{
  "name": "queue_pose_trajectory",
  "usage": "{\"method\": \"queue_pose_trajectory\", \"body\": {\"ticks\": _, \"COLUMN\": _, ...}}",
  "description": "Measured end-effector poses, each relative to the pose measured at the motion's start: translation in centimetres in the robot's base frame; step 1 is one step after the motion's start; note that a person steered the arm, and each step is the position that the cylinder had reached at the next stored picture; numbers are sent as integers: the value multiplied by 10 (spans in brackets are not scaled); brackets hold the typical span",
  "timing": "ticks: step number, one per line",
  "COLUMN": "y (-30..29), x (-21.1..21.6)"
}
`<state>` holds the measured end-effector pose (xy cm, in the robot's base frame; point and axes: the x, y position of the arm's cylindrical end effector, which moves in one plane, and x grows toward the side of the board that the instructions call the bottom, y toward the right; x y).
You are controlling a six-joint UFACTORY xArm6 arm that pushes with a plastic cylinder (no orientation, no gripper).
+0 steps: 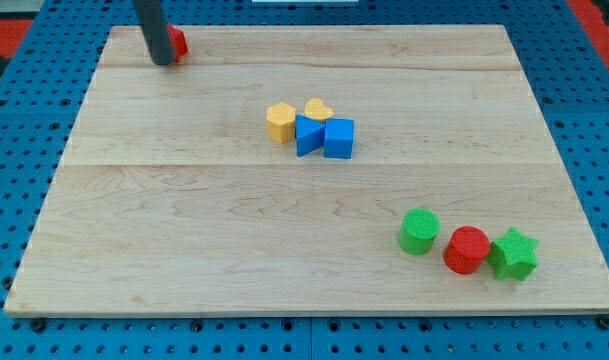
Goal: Point your arm to the red star
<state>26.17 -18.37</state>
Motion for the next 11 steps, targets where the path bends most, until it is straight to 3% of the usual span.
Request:
{"method": "queue_pose_trajectory", "body": {"ticks": 1, "y": 34, "x": 29}}
{"method": "queue_pose_trajectory", "body": {"ticks": 2, "y": 147, "x": 1}}
{"method": "queue_pose_trajectory", "body": {"ticks": 3, "y": 165, "x": -67}}
{"method": "queue_pose_trajectory", "body": {"ticks": 7, "y": 97, "x": -70}}
{"method": "queue_pose_trajectory", "body": {"ticks": 9, "y": 36, "x": -70}}
{"method": "queue_pose_trajectory", "body": {"ticks": 11, "y": 21, "x": -50}}
